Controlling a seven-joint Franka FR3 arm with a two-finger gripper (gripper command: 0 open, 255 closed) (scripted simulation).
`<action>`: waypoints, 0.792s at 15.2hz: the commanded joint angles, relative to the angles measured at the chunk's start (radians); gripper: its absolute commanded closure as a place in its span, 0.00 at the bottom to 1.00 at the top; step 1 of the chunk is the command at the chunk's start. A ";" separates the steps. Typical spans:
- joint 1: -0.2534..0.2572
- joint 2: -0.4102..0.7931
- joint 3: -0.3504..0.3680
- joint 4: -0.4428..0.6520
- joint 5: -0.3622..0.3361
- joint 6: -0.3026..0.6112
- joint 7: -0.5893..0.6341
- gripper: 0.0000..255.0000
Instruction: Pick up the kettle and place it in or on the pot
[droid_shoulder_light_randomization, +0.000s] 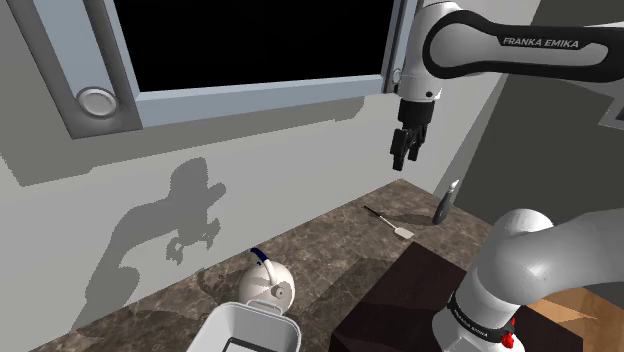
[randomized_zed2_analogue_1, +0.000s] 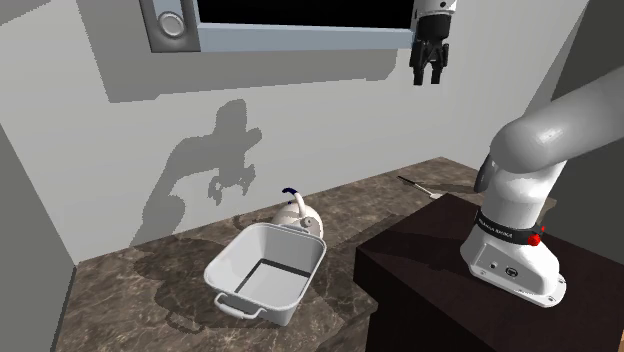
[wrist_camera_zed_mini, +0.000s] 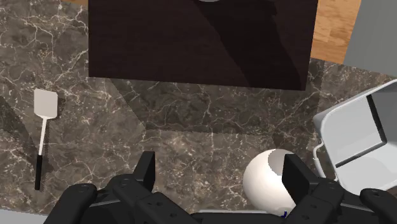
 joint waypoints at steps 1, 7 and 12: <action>0.000 0.000 0.000 0.000 0.000 0.000 0.000 0.00; 0.028 0.105 0.083 -0.071 0.065 0.181 0.103 0.00; 0.051 0.234 0.151 -0.091 0.108 0.335 0.185 0.00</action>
